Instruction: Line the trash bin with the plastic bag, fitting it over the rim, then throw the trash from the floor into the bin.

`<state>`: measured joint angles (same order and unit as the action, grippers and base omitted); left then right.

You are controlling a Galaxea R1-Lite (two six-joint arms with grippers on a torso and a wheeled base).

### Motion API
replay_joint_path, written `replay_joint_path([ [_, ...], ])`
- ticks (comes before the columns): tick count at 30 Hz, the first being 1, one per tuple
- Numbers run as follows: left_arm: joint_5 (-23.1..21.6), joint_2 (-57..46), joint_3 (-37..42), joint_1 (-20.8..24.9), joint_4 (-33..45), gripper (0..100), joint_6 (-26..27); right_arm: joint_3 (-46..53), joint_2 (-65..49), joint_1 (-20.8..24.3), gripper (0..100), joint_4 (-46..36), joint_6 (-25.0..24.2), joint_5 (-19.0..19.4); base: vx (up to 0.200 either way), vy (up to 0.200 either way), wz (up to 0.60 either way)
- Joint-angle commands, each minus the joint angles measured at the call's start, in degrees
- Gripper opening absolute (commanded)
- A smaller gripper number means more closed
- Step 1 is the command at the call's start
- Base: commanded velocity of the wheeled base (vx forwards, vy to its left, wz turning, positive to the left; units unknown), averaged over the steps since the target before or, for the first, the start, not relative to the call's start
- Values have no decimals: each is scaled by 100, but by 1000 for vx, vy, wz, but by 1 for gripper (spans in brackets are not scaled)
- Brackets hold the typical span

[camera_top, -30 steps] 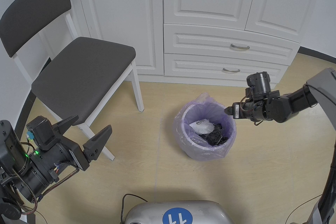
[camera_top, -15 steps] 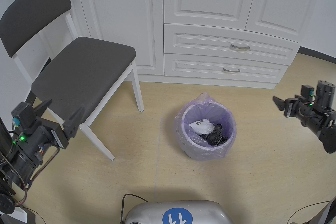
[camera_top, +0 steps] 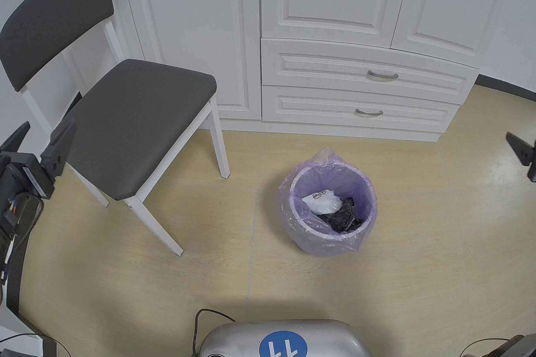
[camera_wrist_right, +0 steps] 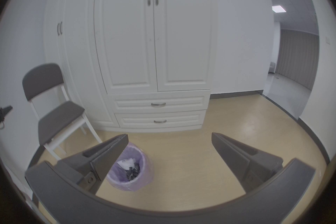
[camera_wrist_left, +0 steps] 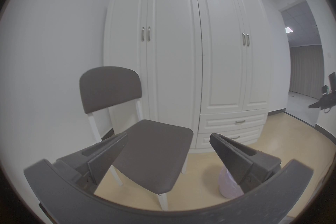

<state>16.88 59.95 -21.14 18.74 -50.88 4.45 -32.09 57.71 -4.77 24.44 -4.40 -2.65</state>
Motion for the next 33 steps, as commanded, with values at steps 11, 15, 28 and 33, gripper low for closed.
replay_joint_path([
  [11,43,-2181,-215,-1100,1546,100,-23,53,-3978,275,100,-1943,-711,159,0,0,0],
  [15,25,-2822,-409,-1162,2346,100,-6,36,-4532,811,100,-2567,-702,141,0,0,0],
  [28,17,-4642,-444,-1487,4069,100,-32,264,-5551,565,100,-3139,-738,159,0,0,0],
  [33,17,-4949,-549,-1645,4456,100,-23,299,-5771,485,100,-3139,-720,256,0,0,0],
])
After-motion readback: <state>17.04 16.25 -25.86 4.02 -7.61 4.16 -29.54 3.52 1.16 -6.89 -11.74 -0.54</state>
